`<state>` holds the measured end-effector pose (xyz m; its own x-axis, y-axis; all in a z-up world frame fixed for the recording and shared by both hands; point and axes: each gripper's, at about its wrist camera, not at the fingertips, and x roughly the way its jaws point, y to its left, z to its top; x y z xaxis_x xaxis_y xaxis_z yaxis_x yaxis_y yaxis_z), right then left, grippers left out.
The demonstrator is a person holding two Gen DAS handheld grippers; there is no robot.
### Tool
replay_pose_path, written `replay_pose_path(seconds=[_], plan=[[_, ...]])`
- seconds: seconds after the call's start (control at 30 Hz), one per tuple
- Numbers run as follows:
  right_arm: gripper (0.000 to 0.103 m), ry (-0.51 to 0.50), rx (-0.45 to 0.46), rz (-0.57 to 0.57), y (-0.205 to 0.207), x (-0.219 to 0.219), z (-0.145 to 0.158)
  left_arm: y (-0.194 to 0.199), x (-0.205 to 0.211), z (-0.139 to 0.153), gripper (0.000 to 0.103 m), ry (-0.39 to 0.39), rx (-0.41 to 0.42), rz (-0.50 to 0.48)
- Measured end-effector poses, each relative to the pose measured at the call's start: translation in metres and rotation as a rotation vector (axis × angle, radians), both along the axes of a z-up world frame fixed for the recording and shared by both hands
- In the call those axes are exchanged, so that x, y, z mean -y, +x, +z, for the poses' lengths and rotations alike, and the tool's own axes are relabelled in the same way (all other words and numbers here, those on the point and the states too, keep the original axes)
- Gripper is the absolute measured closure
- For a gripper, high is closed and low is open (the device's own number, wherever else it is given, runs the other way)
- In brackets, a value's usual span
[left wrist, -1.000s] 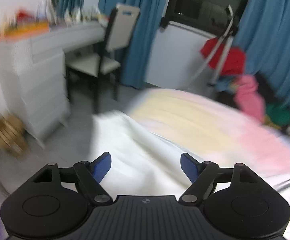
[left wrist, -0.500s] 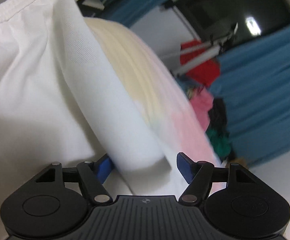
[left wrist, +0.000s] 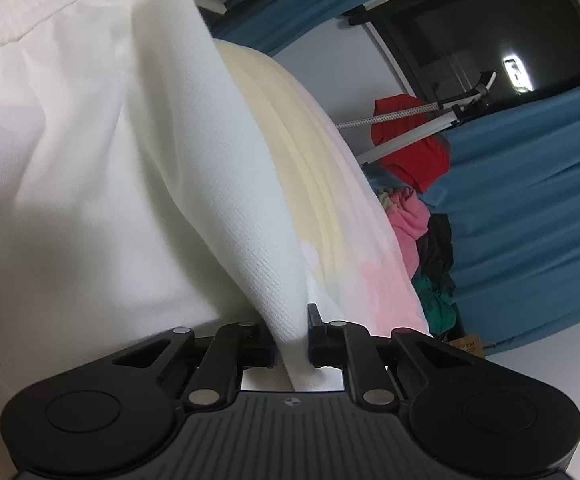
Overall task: Fold clothes
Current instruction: 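Grasp the garment hem with the left gripper and lift it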
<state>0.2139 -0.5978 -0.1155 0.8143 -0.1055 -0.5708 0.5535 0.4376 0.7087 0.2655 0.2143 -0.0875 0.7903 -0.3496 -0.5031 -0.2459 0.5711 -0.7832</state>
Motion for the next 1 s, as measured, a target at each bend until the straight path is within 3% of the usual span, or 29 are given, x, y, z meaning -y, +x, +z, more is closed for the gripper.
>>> replay_pose_path(seconds=[0.1,0.2,0.3,0.43,0.57,0.67,0.87,0.93,1.0], plan=[[0.094,-0.127,0.066,-0.032,-0.011,-0.019,0.025,-0.010,-0.001,0.013,0.092,0.015,0.027,-0.010],[0.095,-0.254,0.226,-0.077,-0.034,-0.046,0.073,-0.024,-0.004,0.026,0.092,0.034,0.061,-0.027],[0.095,-0.428,0.382,-0.127,-0.069,-0.083,0.123,-0.036,-0.009,0.030,0.092,0.000,0.089,-0.018],[0.095,-0.643,0.474,-0.207,-0.114,-0.125,0.168,-0.041,-0.019,0.035,0.092,-0.052,0.124,-0.006],[0.095,-0.676,0.386,-0.246,-0.089,-0.115,0.194,-0.013,-0.014,0.042,0.090,-0.041,0.114,-0.007],[0.095,-0.675,0.259,-0.242,-0.027,-0.089,0.192,0.021,-0.002,0.043,0.089,0.008,0.081,0.005],[0.096,-0.912,-0.014,-0.132,0.124,-0.053,0.126,0.079,0.015,0.000,0.082,0.100,0.051,0.032],[0.096,-0.909,-0.080,-0.125,0.152,-0.039,0.104,0.089,0.019,-0.010,0.082,0.140,0.073,0.023],[0.096,-0.839,-0.088,-0.120,0.165,-0.028,0.080,0.095,0.027,-0.010,0.082,0.186,0.092,0.016]])
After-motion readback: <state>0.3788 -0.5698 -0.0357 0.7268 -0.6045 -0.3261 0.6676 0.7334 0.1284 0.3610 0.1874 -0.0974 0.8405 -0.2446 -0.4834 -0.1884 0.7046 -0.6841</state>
